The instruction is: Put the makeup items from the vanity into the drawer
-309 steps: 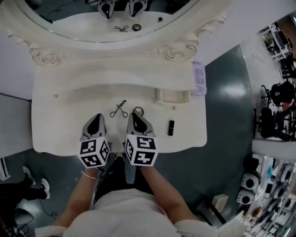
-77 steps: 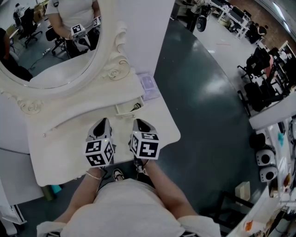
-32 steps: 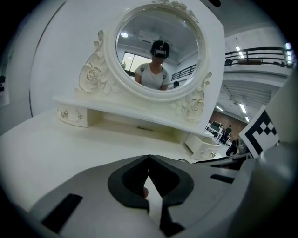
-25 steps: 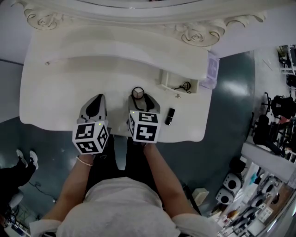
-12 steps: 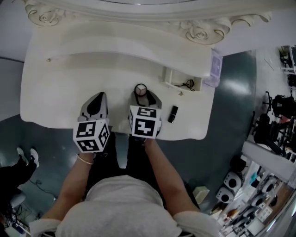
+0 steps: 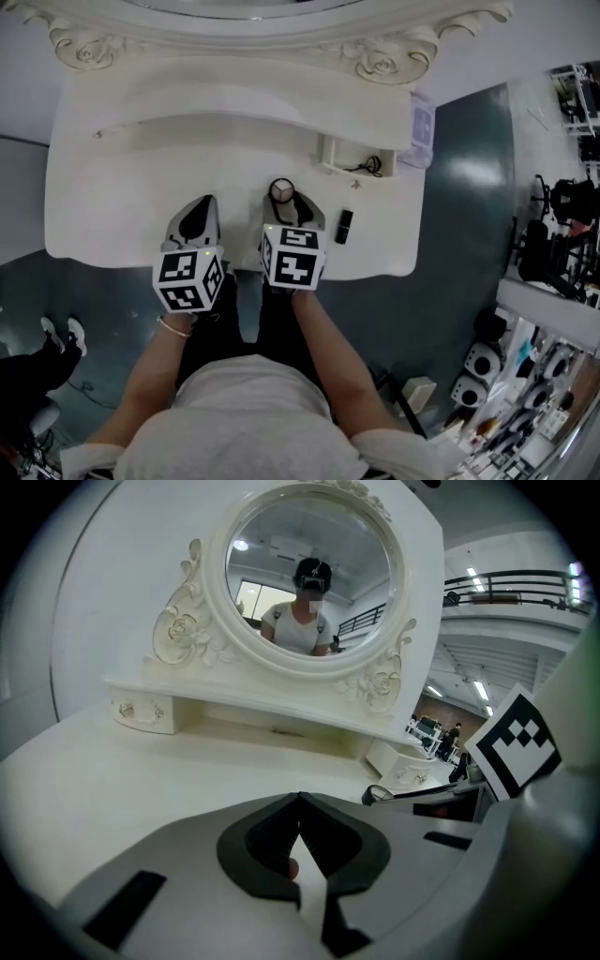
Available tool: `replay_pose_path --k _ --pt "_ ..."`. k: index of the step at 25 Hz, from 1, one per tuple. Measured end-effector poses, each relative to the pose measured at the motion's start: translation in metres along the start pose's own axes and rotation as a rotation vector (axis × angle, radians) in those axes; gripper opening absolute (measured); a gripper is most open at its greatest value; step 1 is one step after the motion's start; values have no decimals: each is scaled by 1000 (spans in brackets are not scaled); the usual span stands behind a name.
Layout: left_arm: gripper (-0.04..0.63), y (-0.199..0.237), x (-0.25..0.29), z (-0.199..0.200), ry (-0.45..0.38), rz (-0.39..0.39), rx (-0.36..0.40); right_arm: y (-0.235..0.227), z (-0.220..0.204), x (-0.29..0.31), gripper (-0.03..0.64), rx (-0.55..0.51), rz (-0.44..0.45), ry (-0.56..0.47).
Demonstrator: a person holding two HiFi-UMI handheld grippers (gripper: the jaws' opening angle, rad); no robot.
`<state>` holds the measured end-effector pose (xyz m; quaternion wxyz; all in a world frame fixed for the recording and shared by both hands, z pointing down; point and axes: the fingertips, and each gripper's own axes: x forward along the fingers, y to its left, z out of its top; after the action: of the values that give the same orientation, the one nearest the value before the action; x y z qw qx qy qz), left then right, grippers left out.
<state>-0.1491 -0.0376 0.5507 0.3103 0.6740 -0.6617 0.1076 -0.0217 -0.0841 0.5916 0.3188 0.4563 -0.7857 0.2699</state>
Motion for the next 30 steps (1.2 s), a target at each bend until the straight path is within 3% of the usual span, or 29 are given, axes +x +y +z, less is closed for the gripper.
replay_pose_path --k 30 --pt "3 -134 20 77 -90 -239 167 -89 63 -93 212 126 -143 -208"
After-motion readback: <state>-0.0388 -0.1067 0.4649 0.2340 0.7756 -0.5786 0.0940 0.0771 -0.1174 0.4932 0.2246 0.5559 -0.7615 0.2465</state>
